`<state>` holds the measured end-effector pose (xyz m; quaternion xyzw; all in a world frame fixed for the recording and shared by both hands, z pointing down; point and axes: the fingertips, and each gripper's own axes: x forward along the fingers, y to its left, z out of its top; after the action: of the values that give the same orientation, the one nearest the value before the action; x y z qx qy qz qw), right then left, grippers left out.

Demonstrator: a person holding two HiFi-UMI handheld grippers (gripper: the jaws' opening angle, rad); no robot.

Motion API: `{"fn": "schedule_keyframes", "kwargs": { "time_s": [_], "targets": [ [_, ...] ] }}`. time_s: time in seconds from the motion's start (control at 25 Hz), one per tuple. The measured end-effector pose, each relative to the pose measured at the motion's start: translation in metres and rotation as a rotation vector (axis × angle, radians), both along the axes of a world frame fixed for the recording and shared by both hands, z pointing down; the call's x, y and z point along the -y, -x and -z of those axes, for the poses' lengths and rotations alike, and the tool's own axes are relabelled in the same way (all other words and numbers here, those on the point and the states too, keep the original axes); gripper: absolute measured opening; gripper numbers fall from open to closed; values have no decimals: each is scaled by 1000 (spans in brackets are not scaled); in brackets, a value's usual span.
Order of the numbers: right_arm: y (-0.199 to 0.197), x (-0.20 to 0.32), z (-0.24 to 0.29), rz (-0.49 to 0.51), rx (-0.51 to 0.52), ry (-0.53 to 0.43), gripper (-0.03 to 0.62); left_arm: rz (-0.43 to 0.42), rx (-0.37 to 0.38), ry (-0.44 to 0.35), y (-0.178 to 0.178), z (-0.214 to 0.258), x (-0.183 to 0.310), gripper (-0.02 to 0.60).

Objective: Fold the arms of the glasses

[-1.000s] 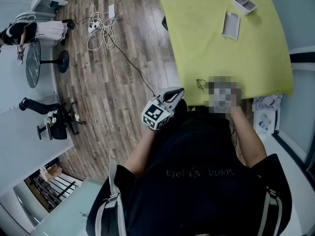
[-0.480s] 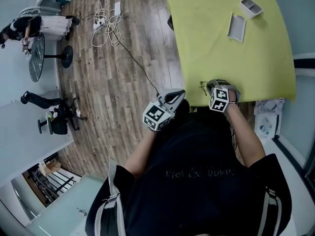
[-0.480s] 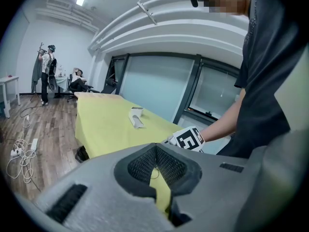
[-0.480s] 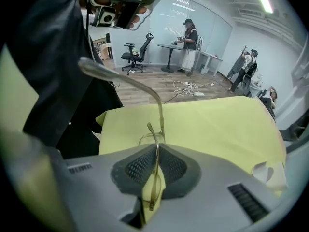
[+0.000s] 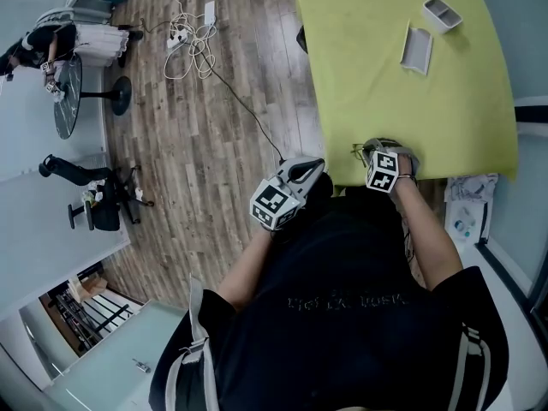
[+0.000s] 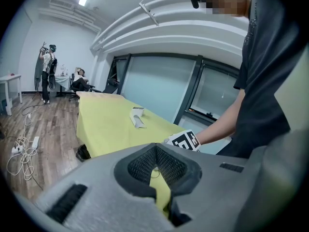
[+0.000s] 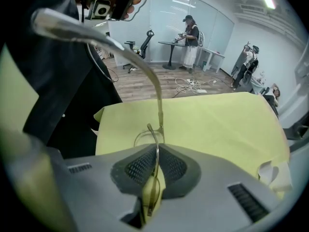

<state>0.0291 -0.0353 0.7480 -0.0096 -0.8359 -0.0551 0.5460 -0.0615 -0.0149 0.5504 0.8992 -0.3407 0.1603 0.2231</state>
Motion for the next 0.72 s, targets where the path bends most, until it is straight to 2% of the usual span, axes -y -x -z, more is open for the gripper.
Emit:
{"fn": "schedule_keyframes", "kwargs": {
  "time_s": [0.32, 0.72],
  "targets": [
    [5, 1, 1, -37, 19, -13, 34, 0, -7, -4, 3, 0, -1, 18],
    [2, 7, 32, -201, 148, 11, 35, -13, -28, -13, 1, 2, 2, 17]
  ]
}}
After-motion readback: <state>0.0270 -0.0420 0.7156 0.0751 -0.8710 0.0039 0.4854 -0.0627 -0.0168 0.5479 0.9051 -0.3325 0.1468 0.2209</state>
